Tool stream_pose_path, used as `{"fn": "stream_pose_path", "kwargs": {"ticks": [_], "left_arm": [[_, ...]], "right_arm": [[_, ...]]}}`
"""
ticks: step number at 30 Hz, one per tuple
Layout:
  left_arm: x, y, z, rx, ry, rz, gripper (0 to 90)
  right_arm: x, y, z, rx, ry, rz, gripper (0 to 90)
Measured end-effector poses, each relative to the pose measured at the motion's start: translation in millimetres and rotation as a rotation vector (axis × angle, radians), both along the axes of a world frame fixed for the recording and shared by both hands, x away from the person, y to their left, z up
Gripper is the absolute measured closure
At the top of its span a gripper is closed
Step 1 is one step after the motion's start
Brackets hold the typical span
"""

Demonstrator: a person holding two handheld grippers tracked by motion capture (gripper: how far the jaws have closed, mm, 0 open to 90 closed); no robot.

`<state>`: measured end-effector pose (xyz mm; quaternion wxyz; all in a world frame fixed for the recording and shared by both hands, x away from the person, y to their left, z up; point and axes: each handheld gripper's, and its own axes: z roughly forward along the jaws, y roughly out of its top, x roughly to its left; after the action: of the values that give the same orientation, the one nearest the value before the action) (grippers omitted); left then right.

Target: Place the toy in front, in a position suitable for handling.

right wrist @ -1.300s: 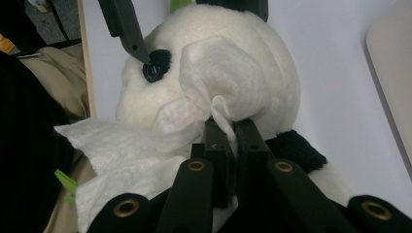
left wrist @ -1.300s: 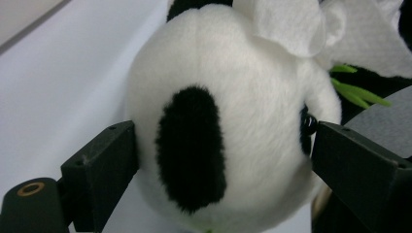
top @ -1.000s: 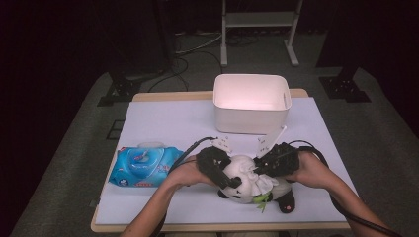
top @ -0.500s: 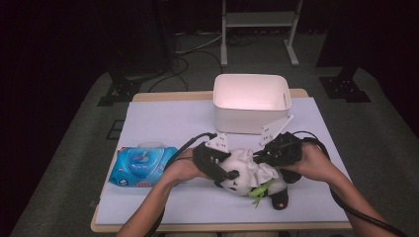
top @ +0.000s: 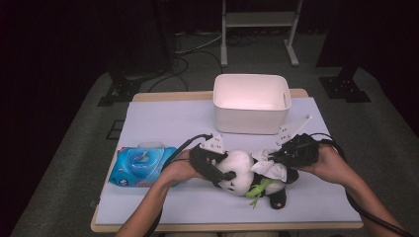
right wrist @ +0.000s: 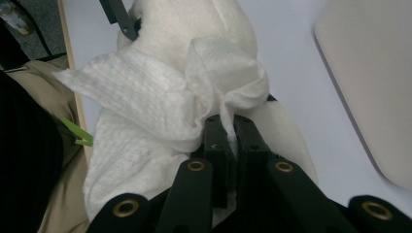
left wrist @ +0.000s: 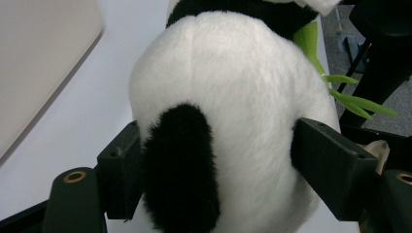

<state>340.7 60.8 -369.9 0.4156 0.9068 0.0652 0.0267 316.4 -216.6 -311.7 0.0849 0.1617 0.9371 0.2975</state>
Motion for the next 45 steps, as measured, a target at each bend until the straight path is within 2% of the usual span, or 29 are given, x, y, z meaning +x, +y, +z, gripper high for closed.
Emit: {"fn": "stream_pose_path", "kwargs": {"ticks": [6,8,9,11,15,22,24,30,39,45], "left_arm": [[2.6,2.2,-1.6,-0.003,0.018,0.006,22.1],[5.0,5.0,-0.9,-0.022,0.069,0.015,19.3],[6.4,7.5,0.3,-0.038,0.092,0.041,18.1],[7.5,10.8,1.5,-0.029,0.113,0.06,19.5],[3.9,9.5,-0.6,-0.02,0.108,0.049,19.3],[1.5,9.0,-0.9,-0.06,0.084,0.024,29.7],[0.9,7.7,1.2,-0.054,0.068,0.007,30.8],[-1.2,3.4,2.7,-0.05,0.05,-0.002,31.3],[-1.1,1.3,5.5,-0.058,0.031,-0.015,31.6],[-1.2,2.6,3.5,-0.044,0.037,-0.014,31.7]], "right_arm": [[-3.7,-4.2,-3.6,0.019,0.011,-0.006,85.1],[-4.9,-4.2,-4.8,0.023,0.015,-0.001,85.1],[-5.9,-4.0,-5.5,0.019,0.02,0.002,85.1],[-7.0,-3.7,-7.9,0.02,0.029,0.008,85.1],[-7.7,-1.8,-7.4,0.026,0.031,0.011,85.1],[-5.3,13.2,-0.2,0.01,0.008,0.035,85.0],[-2.3,20.4,-0.1,0.002,0.005,0.047,85.0],[2.6,41.9,1.0,-0.003,-0.007,0.086,85.0],[8.6,62.3,12.9,0.015,-0.021,0.119,84.9],[13.6,69.2,11.0,0.021,0.0,0.132,84.9]]}}
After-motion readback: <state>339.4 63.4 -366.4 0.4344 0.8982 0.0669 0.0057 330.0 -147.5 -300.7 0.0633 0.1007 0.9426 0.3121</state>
